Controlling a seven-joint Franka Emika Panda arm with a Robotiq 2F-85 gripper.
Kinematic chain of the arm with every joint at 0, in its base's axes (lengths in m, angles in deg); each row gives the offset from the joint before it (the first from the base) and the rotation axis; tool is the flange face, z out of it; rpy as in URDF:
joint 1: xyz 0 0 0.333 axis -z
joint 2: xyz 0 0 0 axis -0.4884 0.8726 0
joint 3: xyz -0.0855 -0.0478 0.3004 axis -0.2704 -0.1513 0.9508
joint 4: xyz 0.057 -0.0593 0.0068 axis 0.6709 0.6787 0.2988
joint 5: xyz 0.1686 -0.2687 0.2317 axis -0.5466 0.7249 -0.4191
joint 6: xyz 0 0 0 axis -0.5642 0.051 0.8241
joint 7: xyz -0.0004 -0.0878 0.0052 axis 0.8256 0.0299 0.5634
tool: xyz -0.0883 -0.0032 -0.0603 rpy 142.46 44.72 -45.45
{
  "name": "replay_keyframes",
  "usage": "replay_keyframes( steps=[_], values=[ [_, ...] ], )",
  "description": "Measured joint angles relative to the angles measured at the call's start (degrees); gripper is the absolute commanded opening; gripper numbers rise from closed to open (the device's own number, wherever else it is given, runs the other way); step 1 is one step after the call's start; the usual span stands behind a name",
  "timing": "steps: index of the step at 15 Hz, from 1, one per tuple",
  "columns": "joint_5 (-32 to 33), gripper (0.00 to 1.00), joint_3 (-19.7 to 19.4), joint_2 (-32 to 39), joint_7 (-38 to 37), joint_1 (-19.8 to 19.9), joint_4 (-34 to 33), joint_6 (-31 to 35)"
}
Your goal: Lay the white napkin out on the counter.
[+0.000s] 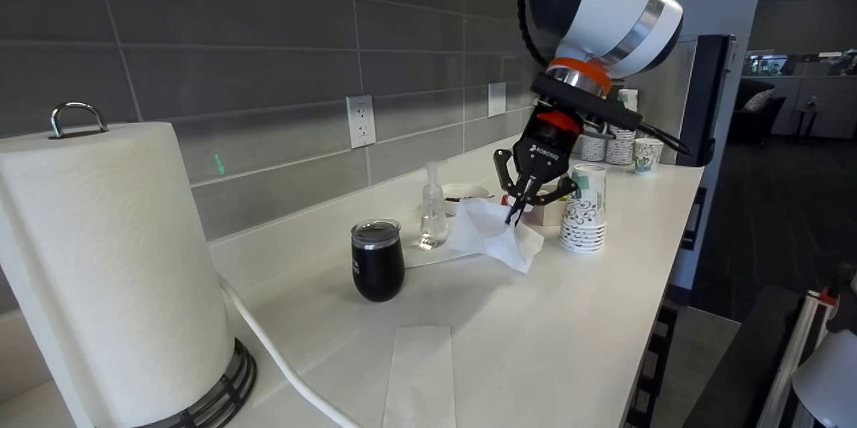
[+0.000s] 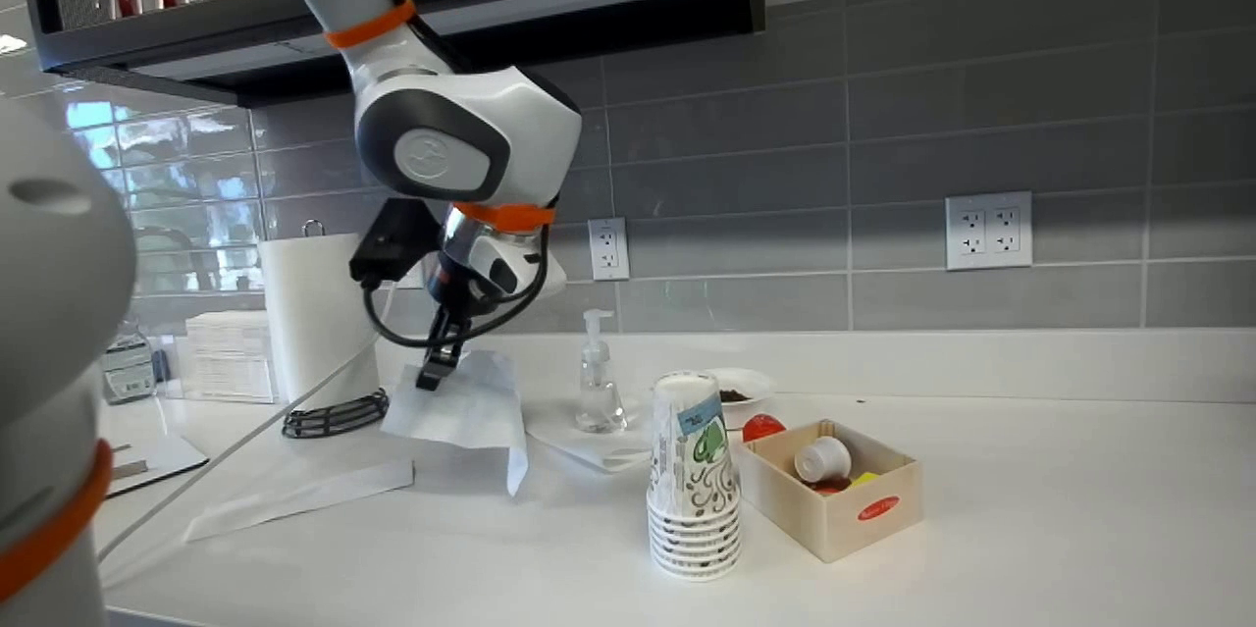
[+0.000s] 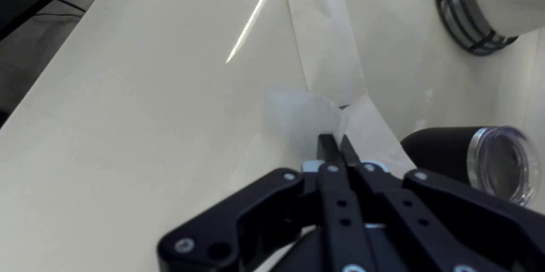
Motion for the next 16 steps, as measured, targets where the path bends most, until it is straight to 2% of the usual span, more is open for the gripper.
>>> replay_keyframes(
  steps=[3,7,12,16],
  values=[
    [9.44,0.0,2.88,-0.43,-12.66,0.87,0.07,1.71],
    [22.52,0.0,7.62,0.0,-29.75,2.65,0.18,0.64],
    [37.96,0.0,8.89,1.26,-47.81,2.13,-1.71,-6.29],
    [44.53,0.0,8.93,1.24,-56.76,1.64,-3.46,-8.73]
  ],
)
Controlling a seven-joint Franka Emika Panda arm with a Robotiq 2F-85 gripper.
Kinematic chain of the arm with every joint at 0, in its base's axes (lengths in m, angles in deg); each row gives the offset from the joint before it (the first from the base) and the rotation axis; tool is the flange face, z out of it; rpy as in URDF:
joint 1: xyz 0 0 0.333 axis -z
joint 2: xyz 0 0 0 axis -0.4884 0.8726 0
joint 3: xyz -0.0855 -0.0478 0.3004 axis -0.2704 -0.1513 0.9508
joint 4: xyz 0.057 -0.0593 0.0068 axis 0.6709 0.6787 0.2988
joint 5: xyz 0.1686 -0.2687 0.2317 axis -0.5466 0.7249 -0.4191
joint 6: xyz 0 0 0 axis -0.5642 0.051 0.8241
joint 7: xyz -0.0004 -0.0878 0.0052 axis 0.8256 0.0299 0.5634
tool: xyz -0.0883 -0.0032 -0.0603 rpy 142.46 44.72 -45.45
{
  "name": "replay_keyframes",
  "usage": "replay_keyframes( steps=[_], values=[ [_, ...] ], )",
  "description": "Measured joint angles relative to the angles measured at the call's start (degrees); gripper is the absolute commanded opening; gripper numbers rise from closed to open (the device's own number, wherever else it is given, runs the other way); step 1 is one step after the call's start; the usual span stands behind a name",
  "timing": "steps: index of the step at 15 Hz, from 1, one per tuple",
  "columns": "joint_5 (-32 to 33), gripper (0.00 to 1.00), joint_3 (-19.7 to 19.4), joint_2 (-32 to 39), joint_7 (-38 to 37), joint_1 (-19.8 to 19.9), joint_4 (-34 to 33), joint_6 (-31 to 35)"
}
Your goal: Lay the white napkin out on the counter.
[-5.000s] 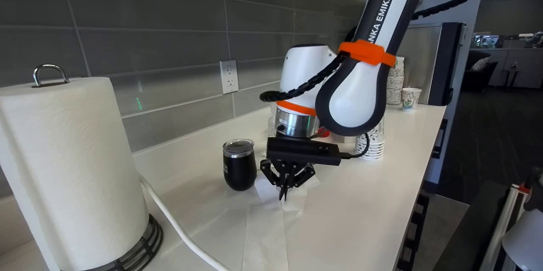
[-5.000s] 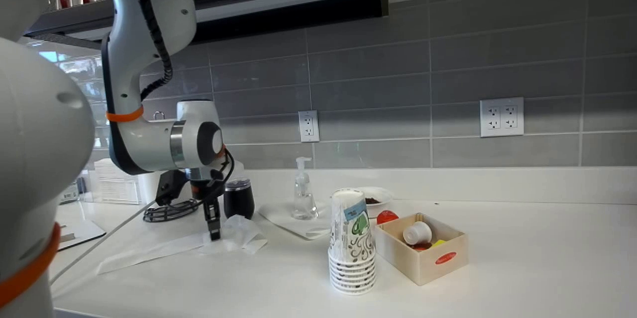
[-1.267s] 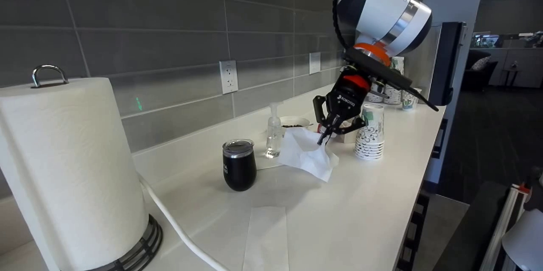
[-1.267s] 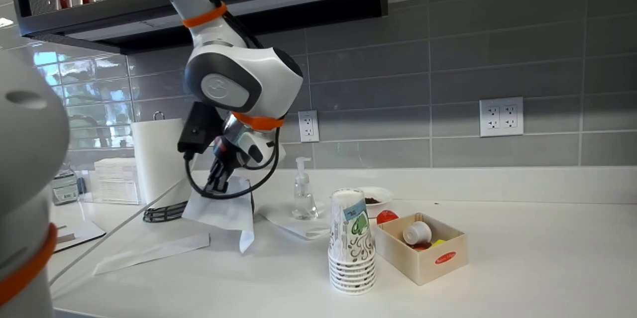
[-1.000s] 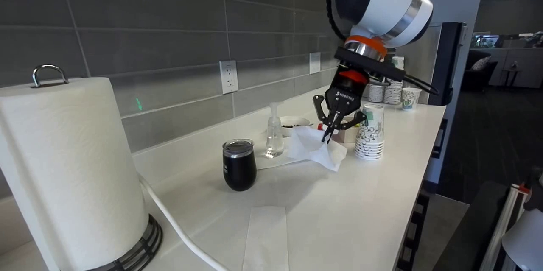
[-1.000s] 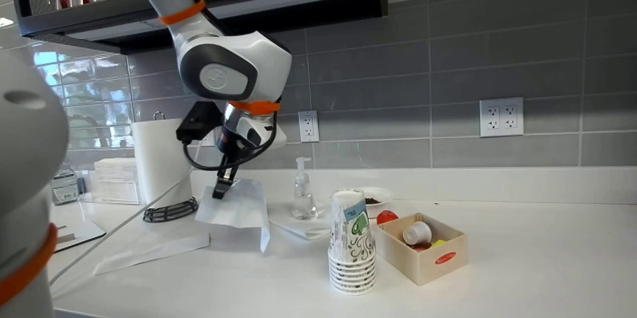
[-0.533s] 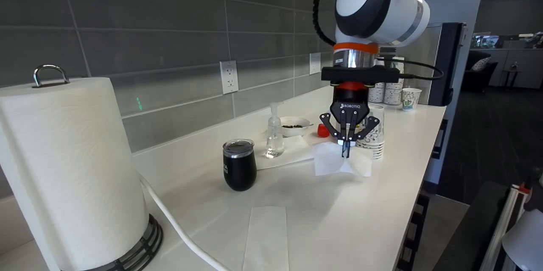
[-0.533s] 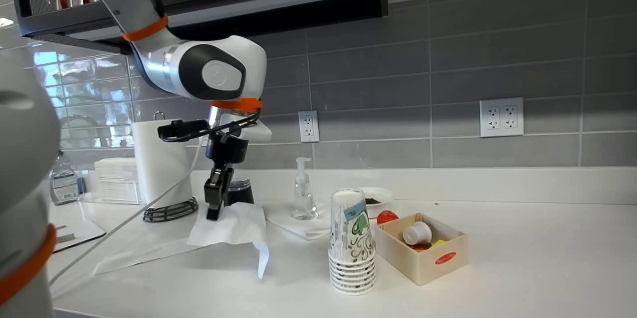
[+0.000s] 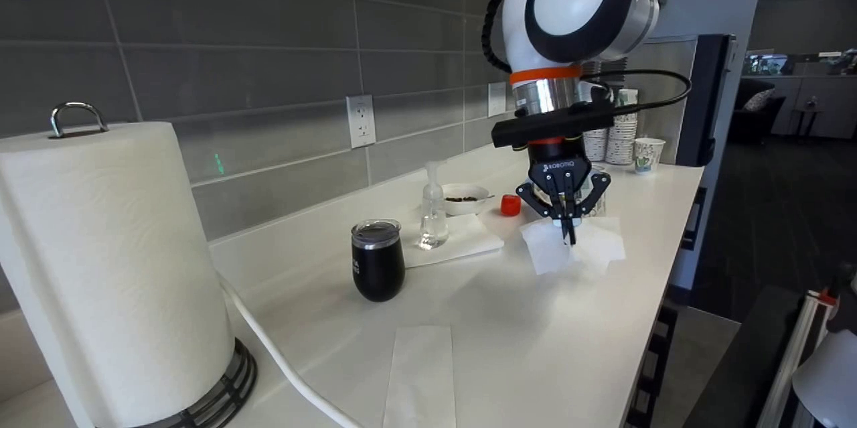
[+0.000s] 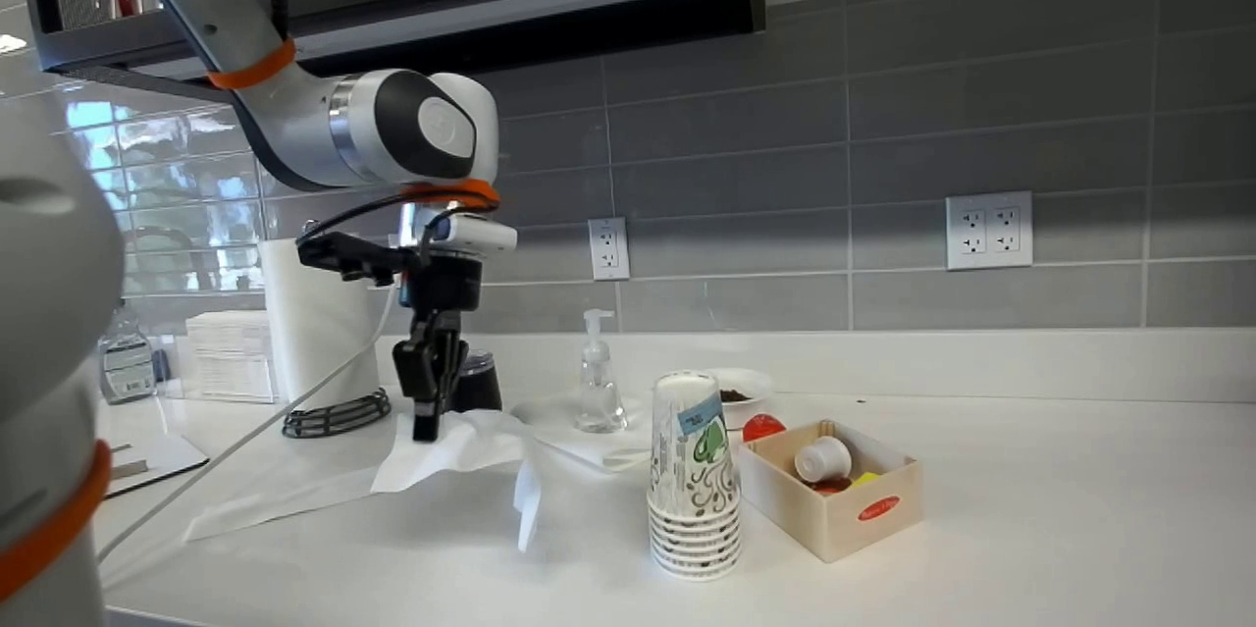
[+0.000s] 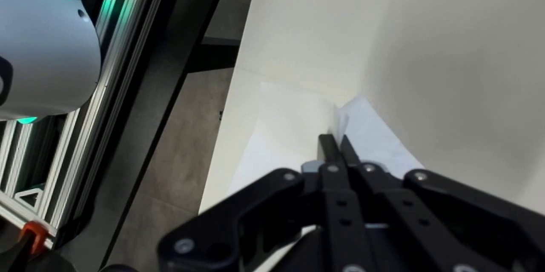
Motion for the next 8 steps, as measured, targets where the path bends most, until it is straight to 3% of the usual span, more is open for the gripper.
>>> replay_keyframes(
  steps=[8],
  values=[
    [12.07,0.0,0.69,-0.36,-12.99,-0.15,0.2,7.18]
  ],
)
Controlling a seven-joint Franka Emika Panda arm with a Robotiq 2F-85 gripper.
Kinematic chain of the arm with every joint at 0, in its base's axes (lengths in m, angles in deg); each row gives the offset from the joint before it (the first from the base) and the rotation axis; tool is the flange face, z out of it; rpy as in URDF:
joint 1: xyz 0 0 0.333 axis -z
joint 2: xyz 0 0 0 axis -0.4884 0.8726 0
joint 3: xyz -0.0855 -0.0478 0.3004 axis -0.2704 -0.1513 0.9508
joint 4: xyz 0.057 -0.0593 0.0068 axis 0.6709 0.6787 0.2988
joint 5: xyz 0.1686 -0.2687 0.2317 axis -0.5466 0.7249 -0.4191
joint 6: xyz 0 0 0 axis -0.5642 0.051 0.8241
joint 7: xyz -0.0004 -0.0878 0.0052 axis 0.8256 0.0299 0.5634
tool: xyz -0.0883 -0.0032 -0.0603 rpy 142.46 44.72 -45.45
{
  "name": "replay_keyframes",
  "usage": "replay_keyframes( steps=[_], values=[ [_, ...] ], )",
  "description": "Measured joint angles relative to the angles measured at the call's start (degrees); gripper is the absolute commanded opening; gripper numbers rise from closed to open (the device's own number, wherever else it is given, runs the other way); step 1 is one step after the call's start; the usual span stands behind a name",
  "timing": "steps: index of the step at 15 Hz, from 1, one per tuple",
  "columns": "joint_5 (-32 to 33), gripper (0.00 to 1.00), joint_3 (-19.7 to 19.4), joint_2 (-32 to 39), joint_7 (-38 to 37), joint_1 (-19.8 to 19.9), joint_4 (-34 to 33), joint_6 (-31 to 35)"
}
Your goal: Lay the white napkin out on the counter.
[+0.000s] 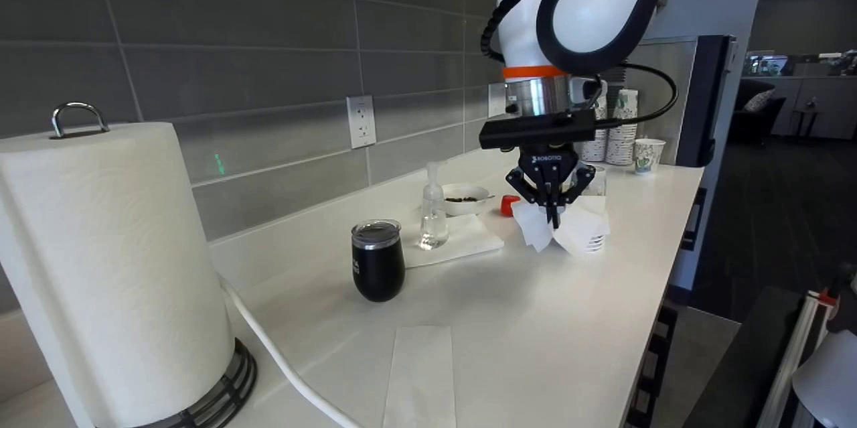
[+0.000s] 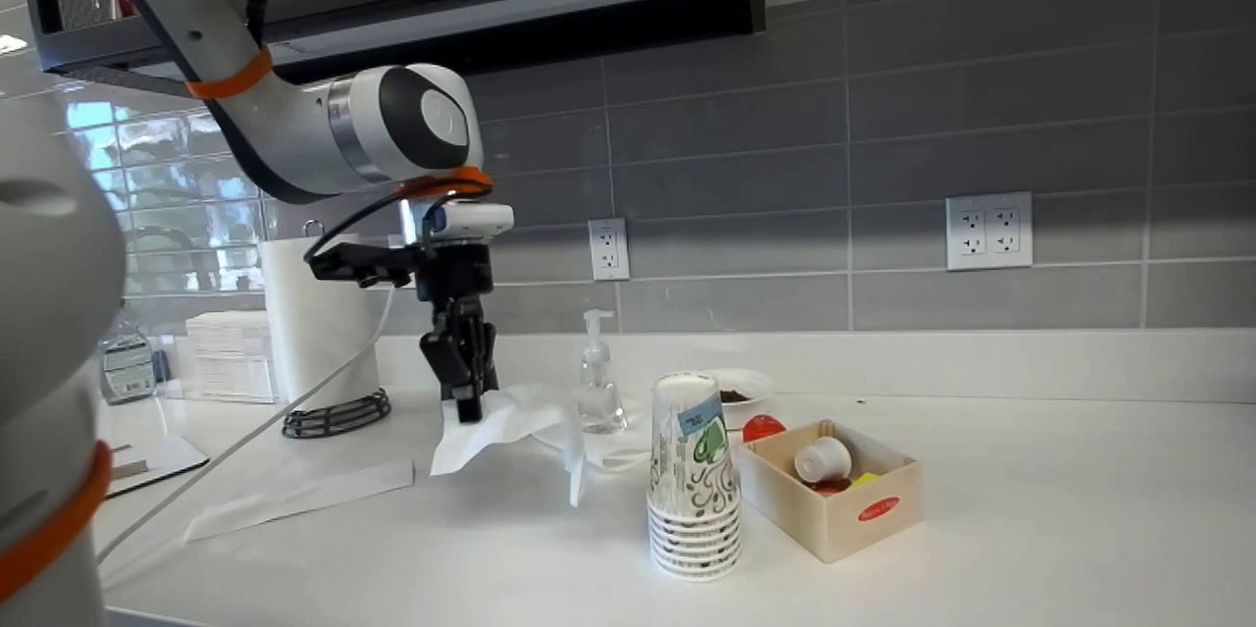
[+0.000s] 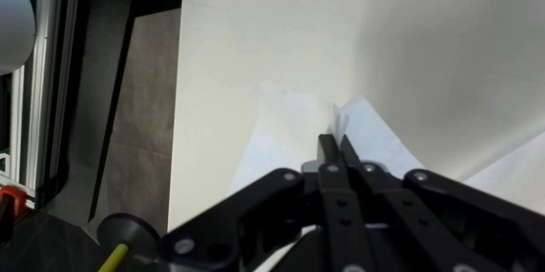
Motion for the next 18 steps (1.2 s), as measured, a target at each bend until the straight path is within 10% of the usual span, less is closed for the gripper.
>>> replay_keyframes(
  steps=[18],
  values=[
    [24.44,0.0,4.12,13.44,-23.7,0.26,1.65,23.55]
  ],
)
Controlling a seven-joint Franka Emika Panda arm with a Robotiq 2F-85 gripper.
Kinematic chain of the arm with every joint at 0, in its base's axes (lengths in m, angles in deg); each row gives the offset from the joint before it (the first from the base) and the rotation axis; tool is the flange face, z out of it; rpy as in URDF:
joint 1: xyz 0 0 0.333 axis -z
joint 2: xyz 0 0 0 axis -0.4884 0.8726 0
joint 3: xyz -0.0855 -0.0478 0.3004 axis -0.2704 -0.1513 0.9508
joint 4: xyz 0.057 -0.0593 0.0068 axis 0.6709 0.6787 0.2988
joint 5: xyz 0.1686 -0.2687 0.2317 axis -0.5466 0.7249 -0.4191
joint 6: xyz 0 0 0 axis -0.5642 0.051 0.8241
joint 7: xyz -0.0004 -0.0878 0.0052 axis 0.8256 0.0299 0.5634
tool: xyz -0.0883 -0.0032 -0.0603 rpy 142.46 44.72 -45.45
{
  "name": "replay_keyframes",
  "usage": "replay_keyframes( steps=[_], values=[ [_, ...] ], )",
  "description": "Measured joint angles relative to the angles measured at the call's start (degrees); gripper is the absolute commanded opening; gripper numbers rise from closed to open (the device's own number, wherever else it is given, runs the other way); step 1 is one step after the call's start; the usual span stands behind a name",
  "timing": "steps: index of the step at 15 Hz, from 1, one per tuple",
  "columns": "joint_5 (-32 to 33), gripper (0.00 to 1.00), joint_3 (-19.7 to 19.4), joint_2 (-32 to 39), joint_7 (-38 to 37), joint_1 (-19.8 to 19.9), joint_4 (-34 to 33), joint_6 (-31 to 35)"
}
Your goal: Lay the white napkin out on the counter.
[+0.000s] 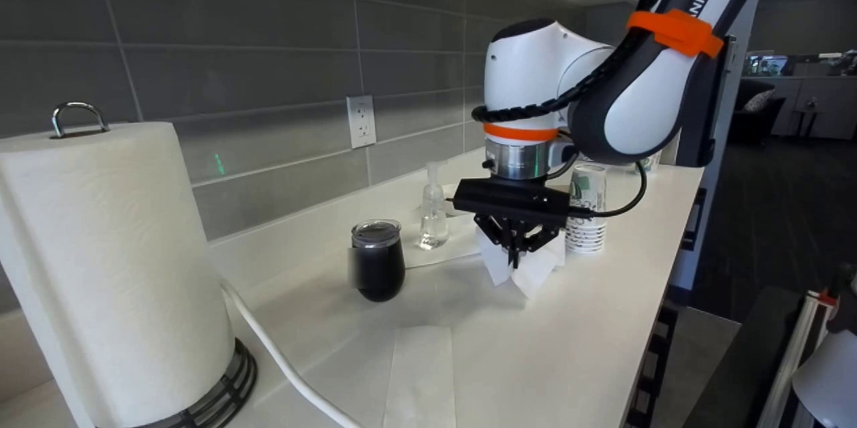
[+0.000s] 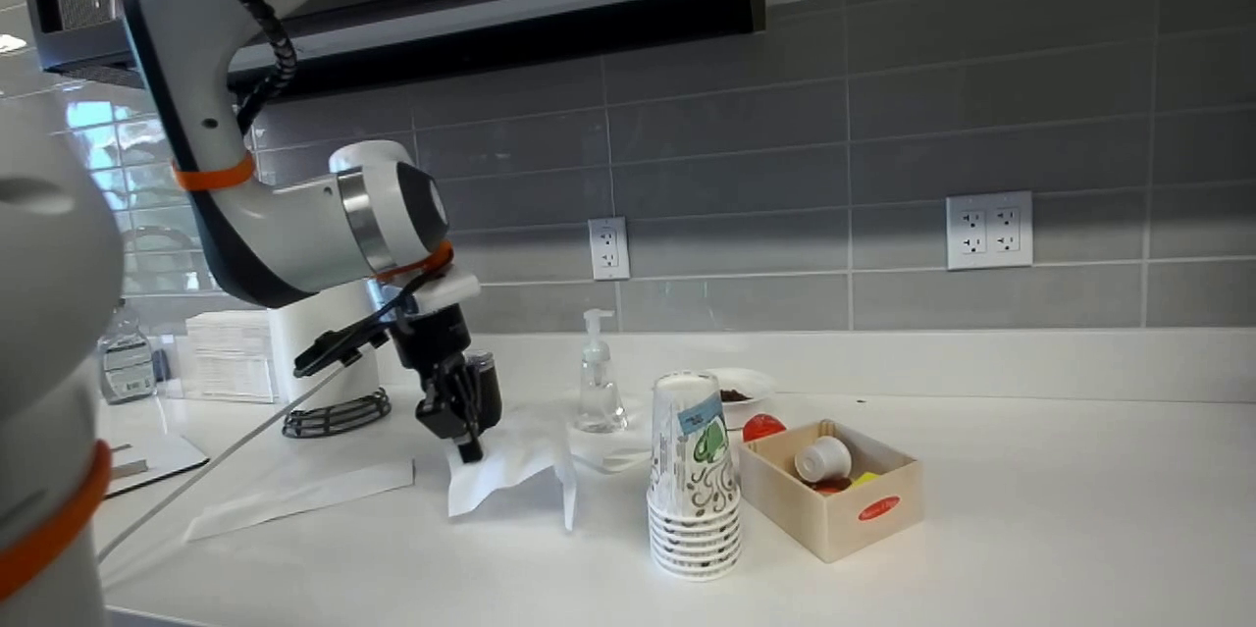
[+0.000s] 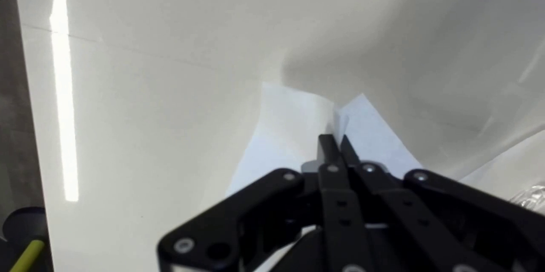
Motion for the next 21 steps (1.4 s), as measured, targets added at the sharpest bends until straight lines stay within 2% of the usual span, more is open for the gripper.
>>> replay_keyframes(
  steps=[4,10,13,16,17,18,19,21],
  values=[
    [4.42,0.0,0.01,4.2,-2.88,-0.03,-2.26,1.45],
    [4.83,0.0,0.09,10.68,-2.41,-0.42,-5.33,7.59],
    [3.95,0.0,0.69,14.72,-0.4,-0.16,-5.97,13.59],
    [2.29,0.0,2.81,18.69,2.68,1.77,-6.3,18.69],
    [-1.27,0.0,2.89,19.22,5.68,1.67,-6.32,20.13],
    [-6.17,0.17,2.79,19.59,10.05,1.14,-6.31,21.35],
    [-7.8,0.28,3.82,19.94,12.08,1.89,-6.37,21.91],
    [-8.04,0.4,7.1,20.97,12.7,4.8,-6.7,22.46]
  ],
)
